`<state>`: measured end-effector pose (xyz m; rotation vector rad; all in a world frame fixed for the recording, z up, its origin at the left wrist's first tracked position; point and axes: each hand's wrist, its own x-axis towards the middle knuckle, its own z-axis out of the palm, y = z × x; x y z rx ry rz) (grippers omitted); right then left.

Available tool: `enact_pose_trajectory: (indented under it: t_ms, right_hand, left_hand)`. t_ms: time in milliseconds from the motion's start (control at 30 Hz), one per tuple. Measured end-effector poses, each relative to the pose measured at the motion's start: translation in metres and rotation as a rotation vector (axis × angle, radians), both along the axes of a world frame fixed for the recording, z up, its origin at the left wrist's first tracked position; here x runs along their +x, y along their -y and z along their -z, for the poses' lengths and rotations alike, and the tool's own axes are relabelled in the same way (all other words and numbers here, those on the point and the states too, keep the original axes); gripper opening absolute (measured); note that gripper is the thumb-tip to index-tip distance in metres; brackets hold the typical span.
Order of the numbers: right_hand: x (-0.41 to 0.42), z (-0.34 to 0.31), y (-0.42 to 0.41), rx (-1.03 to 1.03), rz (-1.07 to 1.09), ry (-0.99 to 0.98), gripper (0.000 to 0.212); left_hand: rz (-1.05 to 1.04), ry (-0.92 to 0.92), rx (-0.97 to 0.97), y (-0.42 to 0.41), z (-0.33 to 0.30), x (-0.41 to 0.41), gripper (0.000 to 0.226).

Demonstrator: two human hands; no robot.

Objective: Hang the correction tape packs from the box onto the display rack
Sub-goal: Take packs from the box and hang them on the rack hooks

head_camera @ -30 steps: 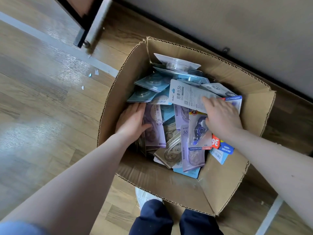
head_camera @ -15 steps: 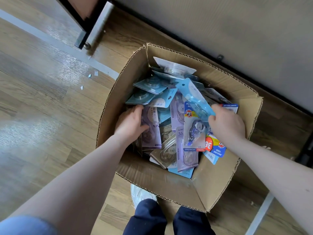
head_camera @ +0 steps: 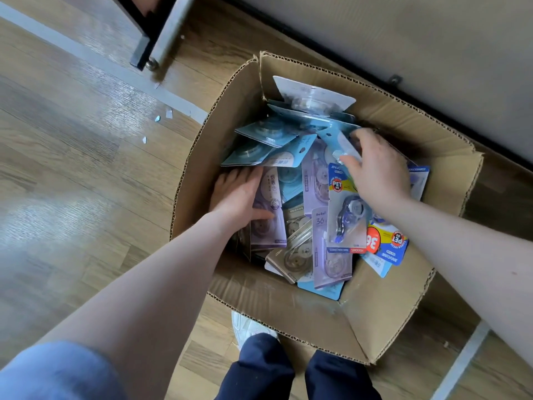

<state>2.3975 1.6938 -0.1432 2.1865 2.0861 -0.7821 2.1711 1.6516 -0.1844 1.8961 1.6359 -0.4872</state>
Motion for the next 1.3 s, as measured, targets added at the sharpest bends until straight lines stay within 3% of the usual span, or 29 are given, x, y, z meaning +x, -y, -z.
enact_pose_trajectory:
  t_ms: [67, 167, 333, 500, 633, 833, 1100, 1300]
  right_hand:
    - [0.003, -0.001, -0.001, 0.049, -0.041, 0.014, 0.030]
    - [0.007, -0.006, 0.004, 0.098, -0.159, 0.062, 0.045]
    - [0.011, -0.022, 0.008, 0.069, -0.253, 0.081, 0.077]
    - [0.016, -0.041, 0.001, 0.043, -0.215, 0.095, 0.050]
    - [0.020, -0.052, -0.006, 0.011, -0.102, 0.097, 0.025]
    - [0.022, -0.077, -0.004, -0.020, -0.166, 0.190, 0.030]
    - [0.023, -0.151, 0.002, 0.067, -0.104, 0.062, 0.017]
    - [0.014, -0.223, 0.006, 0.136, -0.112, 0.076, 0.020]
  left_hand:
    - [-0.020, -0.010, -0.006, -0.002, -0.001, 0.002, 0.104]
    - [-0.027, -0.026, 0.010, -0.002, -0.006, 0.001, 0.098]
    - [-0.128, 0.042, 0.113, 0.003, -0.023, -0.003, 0.057]
    - [-0.110, 0.150, 0.132, -0.002, -0.046, -0.006, 0.023]
    - [-0.039, 0.210, 0.078, -0.007, -0.062, -0.006, 0.016]
    - [-0.020, 0.209, 0.033, -0.003, -0.091, -0.008, 0.021]
    - [-0.002, 0.171, 0.084, -0.018, -0.157, -0.016, 0.016]
    - [0.014, 0.160, 0.141, -0.038, -0.233, -0.018, 0.013]
